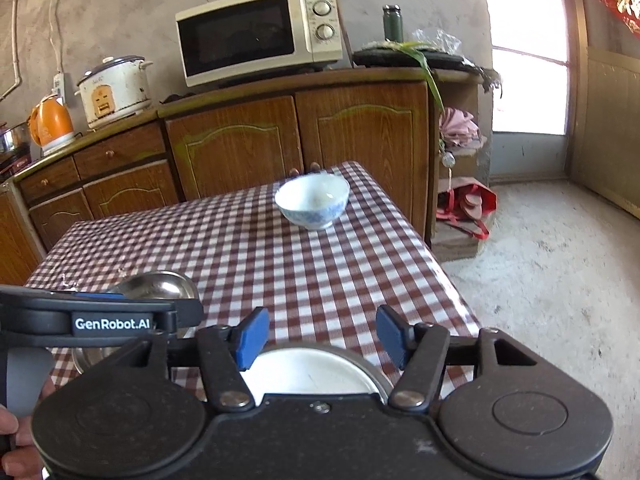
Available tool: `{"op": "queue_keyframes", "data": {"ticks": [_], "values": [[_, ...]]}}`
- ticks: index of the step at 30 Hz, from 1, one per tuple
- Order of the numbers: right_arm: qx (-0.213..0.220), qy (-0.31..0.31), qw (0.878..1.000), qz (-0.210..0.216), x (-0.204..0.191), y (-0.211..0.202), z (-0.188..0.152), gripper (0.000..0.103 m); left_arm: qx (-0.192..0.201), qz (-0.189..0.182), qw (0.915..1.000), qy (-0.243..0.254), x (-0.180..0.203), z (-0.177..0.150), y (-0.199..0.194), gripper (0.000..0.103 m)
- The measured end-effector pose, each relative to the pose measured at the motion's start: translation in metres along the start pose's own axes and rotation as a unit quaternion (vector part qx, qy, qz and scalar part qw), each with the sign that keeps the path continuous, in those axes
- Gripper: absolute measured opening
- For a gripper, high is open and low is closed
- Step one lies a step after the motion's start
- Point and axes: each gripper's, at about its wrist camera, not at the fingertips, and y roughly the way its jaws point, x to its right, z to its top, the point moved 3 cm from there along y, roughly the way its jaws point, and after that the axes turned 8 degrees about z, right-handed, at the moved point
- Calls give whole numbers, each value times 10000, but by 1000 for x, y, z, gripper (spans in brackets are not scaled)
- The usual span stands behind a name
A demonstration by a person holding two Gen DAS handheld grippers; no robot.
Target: Organize plates and bowls
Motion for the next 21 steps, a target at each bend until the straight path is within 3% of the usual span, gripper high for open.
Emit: {"op": "queue_keyframes", "data": {"ticks": [5, 21], "values": [[138, -97, 9999, 32, -1, -2, 14, 75, 79, 89, 9999, -2, 1, 8, -4, 94], [450, -126, 9989, 71, 8, -8, 46, 78, 254, 217, 9994, 108, 11, 35, -15, 94]]}}
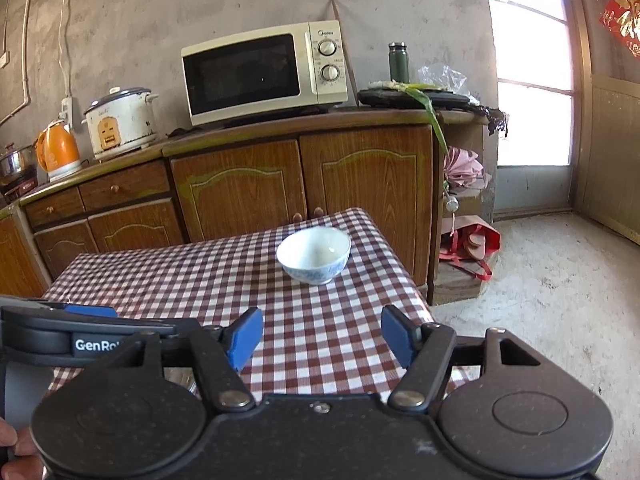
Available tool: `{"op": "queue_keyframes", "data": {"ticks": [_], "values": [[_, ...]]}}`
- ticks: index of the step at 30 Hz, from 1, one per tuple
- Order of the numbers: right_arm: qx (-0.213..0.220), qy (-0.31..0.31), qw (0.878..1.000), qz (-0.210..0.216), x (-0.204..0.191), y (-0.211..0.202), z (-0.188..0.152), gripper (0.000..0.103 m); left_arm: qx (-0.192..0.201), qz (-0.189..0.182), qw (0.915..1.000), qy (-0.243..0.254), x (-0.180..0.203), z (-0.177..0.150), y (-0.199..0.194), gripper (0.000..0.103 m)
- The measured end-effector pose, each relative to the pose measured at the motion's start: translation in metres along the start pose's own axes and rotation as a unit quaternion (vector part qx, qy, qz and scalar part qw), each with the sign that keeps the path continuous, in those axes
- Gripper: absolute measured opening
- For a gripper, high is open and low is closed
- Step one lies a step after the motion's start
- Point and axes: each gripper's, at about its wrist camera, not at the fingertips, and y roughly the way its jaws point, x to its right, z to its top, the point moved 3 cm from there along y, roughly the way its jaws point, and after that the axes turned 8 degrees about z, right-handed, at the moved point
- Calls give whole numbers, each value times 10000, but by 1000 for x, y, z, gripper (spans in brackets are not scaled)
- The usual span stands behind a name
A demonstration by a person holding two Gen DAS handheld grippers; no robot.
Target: Organize plates and bowls
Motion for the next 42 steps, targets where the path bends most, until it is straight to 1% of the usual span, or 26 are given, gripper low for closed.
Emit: {"op": "queue_keyframes", "data": {"ticks": [4, 8, 24, 30, 42], "values": [[71, 15, 10000, 11, 4, 0, 8, 79, 58, 50, 9999, 69, 5, 10, 0, 95], [116, -18, 9999, 12, 9, 2, 17, 79, 161, 130, 9997, 130, 9, 20, 0, 99], [397, -36, 9992, 46, 32, 21, 59, 79, 308, 277, 9990, 192, 16, 57, 17, 100], [364, 93, 9993, 93, 41, 40, 68, 79, 290, 327, 9988, 209, 16, 65, 30, 100], [232, 41, 9997, 91, 49, 79, 71, 79, 165, 484, 9984, 230, 15, 71, 60, 100]]}}
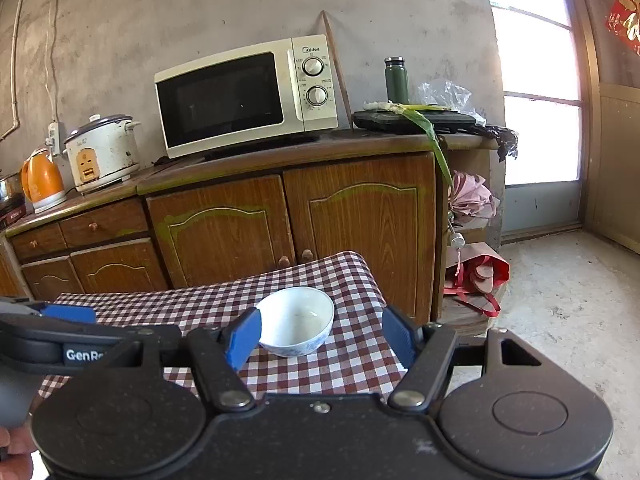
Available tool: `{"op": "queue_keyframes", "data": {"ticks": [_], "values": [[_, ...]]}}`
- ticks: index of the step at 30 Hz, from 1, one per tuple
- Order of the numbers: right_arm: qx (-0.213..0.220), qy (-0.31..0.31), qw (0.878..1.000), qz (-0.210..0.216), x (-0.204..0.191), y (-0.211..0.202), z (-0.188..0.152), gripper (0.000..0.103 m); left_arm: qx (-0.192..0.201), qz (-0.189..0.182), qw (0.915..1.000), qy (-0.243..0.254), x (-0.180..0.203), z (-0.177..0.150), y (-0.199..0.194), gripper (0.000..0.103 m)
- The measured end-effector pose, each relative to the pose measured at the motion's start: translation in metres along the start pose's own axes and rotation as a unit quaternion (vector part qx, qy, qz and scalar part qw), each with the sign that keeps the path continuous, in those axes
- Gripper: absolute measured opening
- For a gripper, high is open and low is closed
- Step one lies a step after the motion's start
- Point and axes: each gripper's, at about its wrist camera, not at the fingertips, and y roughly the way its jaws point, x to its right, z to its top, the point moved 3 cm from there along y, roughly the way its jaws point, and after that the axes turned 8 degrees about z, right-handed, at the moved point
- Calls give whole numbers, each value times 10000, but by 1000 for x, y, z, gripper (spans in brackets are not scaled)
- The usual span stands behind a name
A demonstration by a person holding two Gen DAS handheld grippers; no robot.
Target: Organize plates and bowls
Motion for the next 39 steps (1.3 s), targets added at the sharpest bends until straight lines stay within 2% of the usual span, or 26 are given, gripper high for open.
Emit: {"op": "queue_keyframes", "data": {"ticks": [29, 39], "values": [[-371, 119, 9991, 149, 16, 82, -5, 79, -307, 65, 9995, 6, 5, 3, 70, 100], [-546, 166, 9983, 103, 28, 114, -10, 79, -425, 82, 9989, -161, 2, 6, 99, 100]]}}
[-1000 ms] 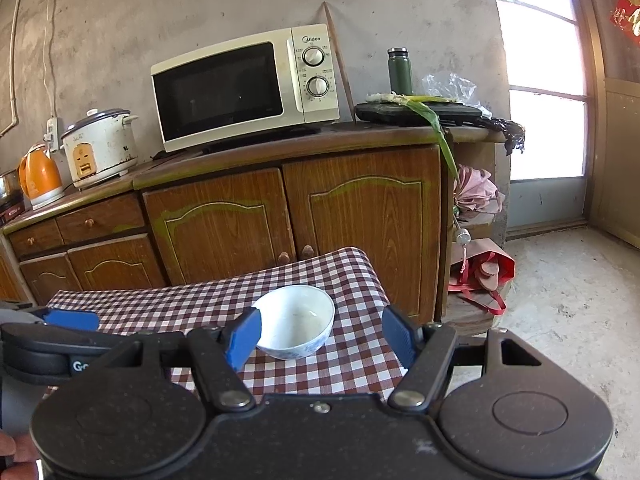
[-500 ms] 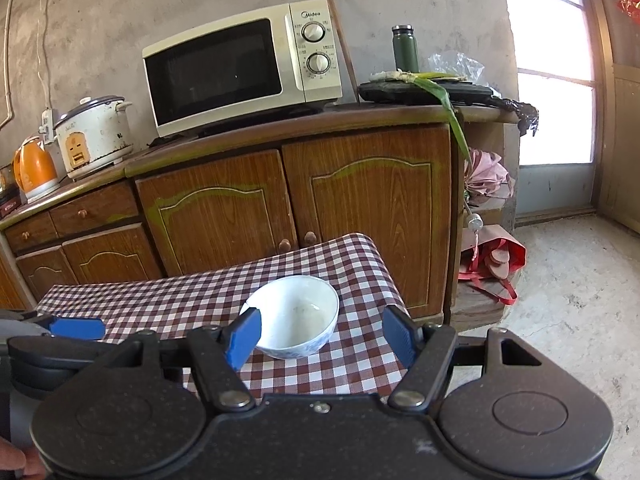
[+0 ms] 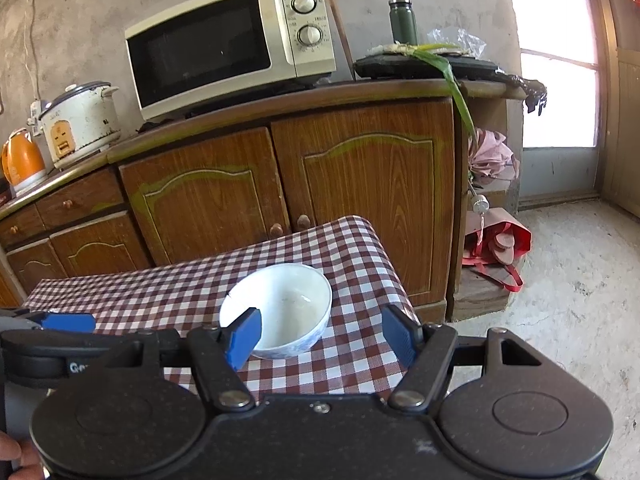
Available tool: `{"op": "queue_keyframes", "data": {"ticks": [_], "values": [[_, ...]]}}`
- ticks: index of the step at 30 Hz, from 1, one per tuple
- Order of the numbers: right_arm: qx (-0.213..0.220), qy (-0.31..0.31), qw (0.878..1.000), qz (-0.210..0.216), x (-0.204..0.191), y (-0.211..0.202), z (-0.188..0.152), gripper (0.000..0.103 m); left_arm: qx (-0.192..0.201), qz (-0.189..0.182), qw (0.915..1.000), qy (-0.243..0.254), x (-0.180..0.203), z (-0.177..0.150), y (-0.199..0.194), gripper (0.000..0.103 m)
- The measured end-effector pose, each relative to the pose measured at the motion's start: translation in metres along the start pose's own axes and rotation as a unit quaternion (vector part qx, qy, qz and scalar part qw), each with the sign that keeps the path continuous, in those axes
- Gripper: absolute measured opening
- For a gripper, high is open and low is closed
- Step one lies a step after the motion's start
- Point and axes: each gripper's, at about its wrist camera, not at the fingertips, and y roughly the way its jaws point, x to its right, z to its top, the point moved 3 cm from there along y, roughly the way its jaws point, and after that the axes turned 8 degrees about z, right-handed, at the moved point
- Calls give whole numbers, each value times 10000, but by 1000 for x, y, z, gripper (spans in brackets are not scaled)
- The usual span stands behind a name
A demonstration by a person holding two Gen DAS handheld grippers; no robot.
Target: Organize plates and bowls
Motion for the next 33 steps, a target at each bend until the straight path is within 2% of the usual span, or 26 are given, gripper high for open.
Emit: {"op": "queue_keyframes", "data": {"ticks": [11, 21, 26, 29, 33], "values": [[-227, 20, 9997, -41, 8, 41, -2, 79, -21, 73, 10000, 39, 4, 6, 31, 100], [-546, 157, 9984, -59, 17, 87, -8, 79, -71, 17, 9995, 314, 10, 14, 73, 99], [-606, 244, 9978, -87, 22, 105, -8, 79, 12, -133, 9993, 349, 13, 20, 87, 97], [-639, 237, 9976, -106, 22, 115, -9, 79, -91, -221, 9991, 342, 16, 20, 97, 90], [-705, 209, 9973, -88, 22, 130, -10, 79, -174, -267, 9991, 268, 15, 19, 112, 86]]}}
